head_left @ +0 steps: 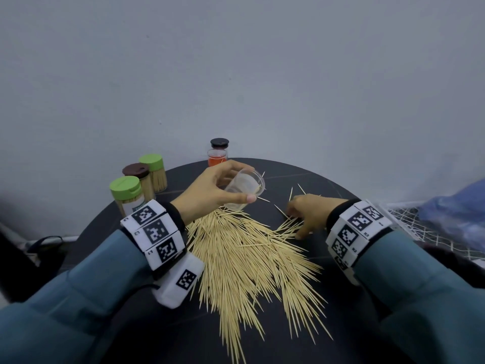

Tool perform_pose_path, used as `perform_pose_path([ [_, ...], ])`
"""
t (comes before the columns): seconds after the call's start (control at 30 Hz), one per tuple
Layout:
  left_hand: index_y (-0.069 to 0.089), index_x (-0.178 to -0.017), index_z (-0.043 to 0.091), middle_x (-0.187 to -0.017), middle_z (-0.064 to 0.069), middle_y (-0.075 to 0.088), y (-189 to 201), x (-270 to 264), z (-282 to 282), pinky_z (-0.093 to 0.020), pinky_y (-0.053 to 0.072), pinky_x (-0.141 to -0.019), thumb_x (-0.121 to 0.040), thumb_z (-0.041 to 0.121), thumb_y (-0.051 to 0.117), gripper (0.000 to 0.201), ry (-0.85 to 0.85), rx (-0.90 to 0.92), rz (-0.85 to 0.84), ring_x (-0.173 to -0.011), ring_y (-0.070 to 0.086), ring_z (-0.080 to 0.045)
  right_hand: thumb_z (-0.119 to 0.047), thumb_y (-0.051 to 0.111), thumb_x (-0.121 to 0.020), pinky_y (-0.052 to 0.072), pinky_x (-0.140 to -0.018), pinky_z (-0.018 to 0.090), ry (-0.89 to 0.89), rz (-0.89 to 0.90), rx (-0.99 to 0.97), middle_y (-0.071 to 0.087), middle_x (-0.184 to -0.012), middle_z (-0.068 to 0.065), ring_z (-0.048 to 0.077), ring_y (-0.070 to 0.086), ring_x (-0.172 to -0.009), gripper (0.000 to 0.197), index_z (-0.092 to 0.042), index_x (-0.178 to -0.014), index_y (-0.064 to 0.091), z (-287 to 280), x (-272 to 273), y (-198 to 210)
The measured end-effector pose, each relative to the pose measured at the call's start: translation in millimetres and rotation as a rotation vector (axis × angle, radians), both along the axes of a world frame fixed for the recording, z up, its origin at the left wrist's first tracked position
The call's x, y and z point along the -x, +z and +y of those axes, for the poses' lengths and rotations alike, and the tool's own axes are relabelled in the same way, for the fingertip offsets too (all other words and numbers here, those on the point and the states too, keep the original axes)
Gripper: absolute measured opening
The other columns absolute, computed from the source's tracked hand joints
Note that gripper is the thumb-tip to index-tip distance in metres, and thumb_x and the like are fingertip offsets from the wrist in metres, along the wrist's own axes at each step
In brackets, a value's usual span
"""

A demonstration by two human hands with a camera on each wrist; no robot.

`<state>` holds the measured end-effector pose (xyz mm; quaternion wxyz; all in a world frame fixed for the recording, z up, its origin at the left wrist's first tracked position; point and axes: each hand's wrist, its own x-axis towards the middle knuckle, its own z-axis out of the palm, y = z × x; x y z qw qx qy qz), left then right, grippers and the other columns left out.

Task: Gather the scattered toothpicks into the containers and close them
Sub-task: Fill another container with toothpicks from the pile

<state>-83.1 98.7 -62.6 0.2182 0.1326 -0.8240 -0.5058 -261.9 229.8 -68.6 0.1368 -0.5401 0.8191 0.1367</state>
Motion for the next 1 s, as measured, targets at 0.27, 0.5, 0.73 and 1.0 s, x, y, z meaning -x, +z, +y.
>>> perform_pose_path([
  [0.27,0.057,-0.122,0.022,-0.118,0.005,0.062,-2.2,-1.0,-0.2,-0.012,0.05,-0.079,-0.063,0.037,0.075,0.064,-0.006,0.022,-0.012,-0.108,0.06,-0.006,-0.018,0.071,-0.081,0.048,-0.082,0.031,0.046,-0.082,0.046,0.067,-0.101,0.005,0.014,0.052,-0.082,0.021,-0.011,-0.1,0.065,-7.8,-7.4,-1.8],
  [0.5,0.058,-0.122,0.022,-0.116,0.006,0.063,-4.1,-1.8,0.7,-0.01,0.048,-0.076,-0.064,0.037,0.075,0.062,-0.001,0.045,-0.024,-0.104,0.06,-0.004,-0.017,0.064,-0.086,0.04,-0.058,0.016,0.09,-0.078,0.004,0.067,-0.098,0.009,0.014,0.053,-0.079,0.02,-0.004,-0.101,0.068,-12.1,-16.3,1.0],
  [0.73,0.057,-0.122,0.022,-0.117,0.005,0.063,-7.3,-2.3,-1.5,-0.019,0.046,-0.085,-0.071,0.03,0.077,0.055,0.024,0.063,-0.053,-0.106,0.058,-0.006,-0.02,0.061,-0.088,0.047,-0.078,0.029,0.133,-0.053,0.005,0.067,-0.107,0.009,0.016,0.054,-0.084,0.021,-0.006,-0.103,0.066,-21.9,-24.6,-4.5],
  [1.0,0.058,-0.12,0.023,-0.116,0.004,0.064,-8.3,-4.1,-3.0,-0.023,0.048,-0.089,-0.064,0.038,0.077,0.061,0.018,0.058,-0.057,-0.106,0.059,-0.008,-0.024,0.051,-0.095,0.042,-0.082,0.029,0.091,-0.041,-0.019,0.061,-0.118,0.011,0.024,0.057,-0.107,0.029,-0.005,-0.115,0.061,-24.2,-30.0,-2.7],
])
